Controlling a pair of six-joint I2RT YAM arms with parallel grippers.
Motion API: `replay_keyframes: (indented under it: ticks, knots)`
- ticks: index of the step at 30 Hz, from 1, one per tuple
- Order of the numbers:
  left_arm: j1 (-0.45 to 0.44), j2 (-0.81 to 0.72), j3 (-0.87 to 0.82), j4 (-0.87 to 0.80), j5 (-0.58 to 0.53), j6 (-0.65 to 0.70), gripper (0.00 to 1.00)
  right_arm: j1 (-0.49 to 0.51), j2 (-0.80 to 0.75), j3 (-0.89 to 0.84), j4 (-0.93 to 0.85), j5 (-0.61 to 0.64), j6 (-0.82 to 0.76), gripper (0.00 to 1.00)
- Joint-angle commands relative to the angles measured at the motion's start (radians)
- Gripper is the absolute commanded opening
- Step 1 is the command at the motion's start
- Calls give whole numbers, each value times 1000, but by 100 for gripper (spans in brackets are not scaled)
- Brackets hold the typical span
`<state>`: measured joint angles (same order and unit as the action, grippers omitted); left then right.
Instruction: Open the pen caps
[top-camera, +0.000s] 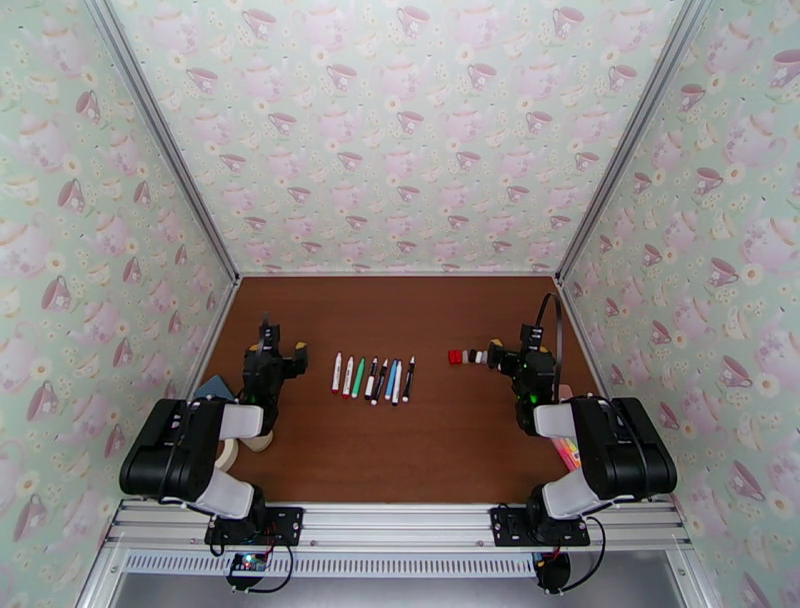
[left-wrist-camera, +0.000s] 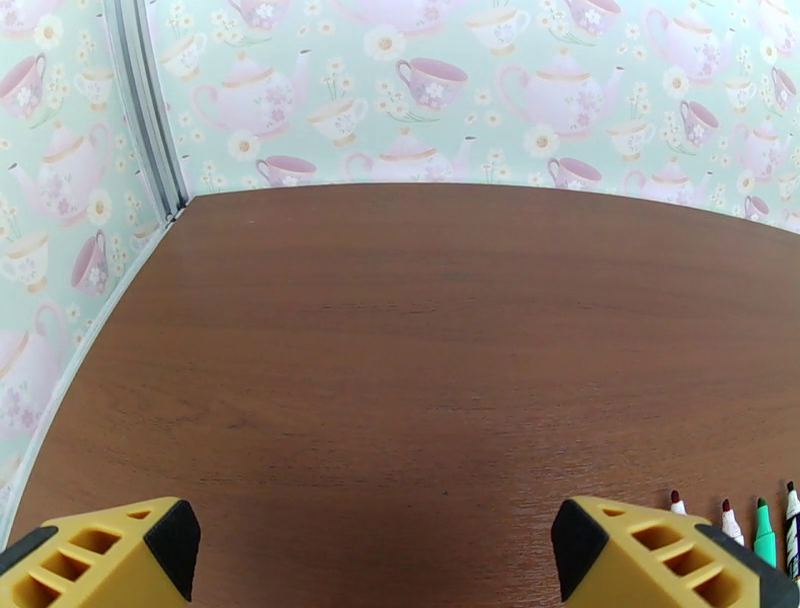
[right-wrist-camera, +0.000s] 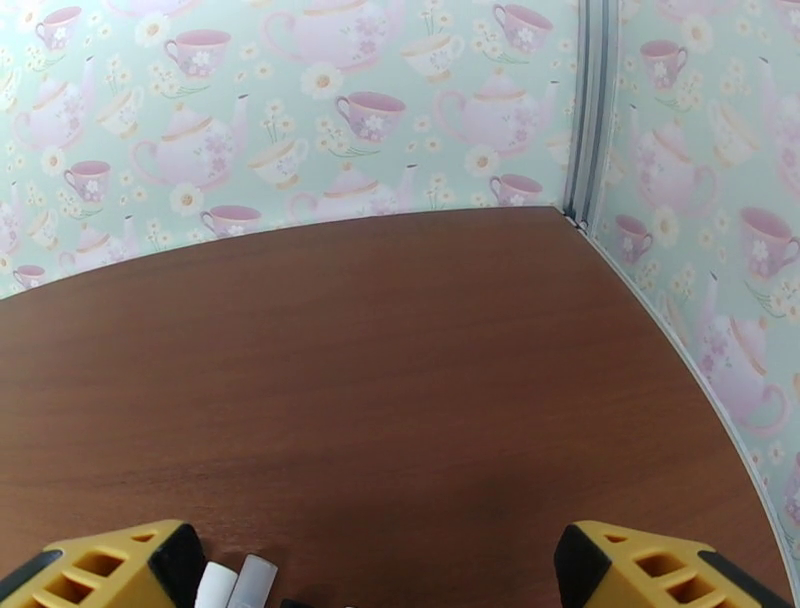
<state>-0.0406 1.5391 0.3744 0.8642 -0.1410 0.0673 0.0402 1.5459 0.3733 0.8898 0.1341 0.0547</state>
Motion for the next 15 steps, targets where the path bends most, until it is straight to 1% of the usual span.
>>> replay_keyframes:
  ticks: [1, 3, 7, 15]
  knots:
    - [2, -4, 13, -4, 21, -9, 100, 4, 2, 22, 6, -95, -36, 100]
    - [2, -4, 13, -4, 21, -9, 100, 1, 2, 22, 7, -108, -38, 100]
    - [2, -4, 14, -4, 22, -9, 100, 1, 2, 30, -5, -78, -30, 100]
    - [4, -6, 13, -2, 24, -11, 100, 1, 2, 28, -4, -77, -31, 100]
